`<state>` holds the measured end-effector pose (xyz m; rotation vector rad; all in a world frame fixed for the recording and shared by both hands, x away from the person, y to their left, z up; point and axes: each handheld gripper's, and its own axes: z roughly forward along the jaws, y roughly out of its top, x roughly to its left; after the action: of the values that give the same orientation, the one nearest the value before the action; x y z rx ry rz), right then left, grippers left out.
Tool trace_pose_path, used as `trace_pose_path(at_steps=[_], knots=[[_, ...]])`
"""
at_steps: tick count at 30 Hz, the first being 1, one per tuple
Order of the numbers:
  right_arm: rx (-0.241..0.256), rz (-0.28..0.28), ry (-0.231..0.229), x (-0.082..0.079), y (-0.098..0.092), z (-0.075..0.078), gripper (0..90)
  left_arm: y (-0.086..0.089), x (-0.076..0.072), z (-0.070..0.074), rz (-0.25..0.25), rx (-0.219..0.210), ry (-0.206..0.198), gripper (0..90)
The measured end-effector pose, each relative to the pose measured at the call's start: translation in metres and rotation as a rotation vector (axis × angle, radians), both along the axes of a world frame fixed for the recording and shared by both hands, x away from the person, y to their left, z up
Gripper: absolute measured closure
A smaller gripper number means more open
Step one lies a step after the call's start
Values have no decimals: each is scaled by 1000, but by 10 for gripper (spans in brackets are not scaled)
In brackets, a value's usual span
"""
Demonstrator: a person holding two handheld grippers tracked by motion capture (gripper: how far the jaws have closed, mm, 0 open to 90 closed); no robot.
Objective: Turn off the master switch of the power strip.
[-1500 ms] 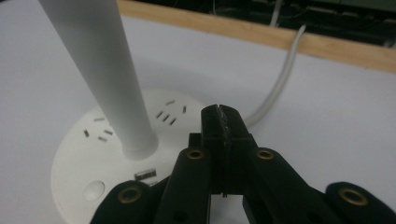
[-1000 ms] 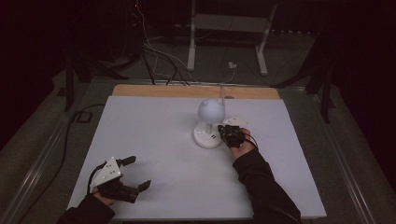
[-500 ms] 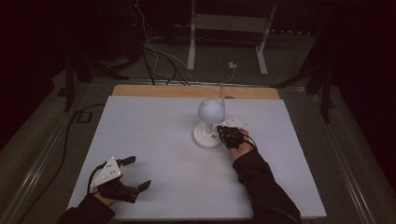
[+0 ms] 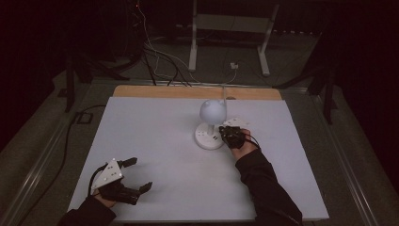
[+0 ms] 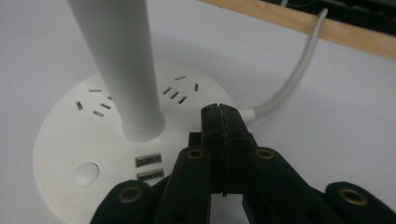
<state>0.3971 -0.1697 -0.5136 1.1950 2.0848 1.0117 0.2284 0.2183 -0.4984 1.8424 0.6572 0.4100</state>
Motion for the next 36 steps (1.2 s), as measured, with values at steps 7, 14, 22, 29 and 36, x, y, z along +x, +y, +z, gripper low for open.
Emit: trace_pose_path(at_steps=[7, 14, 22, 29, 36], knots=[[-11, -4, -18, -2, 2, -1, 900, 0, 0, 0, 1, 0, -2, 4], [-34, 3, -20, -2, 4, -1, 900, 0, 0, 0, -1, 0, -1, 4], [-50, 4, -32, -3, 5, -3, 900, 0, 0, 0, -3, -1, -1, 4], [-43, 1, -22, -2, 5, -2, 900, -1, 0, 0, -3, 2, 2, 4], [-44, -11, -23, -3, 6, -2, 900, 0, 1, -1, -2, 1, 4, 4]])
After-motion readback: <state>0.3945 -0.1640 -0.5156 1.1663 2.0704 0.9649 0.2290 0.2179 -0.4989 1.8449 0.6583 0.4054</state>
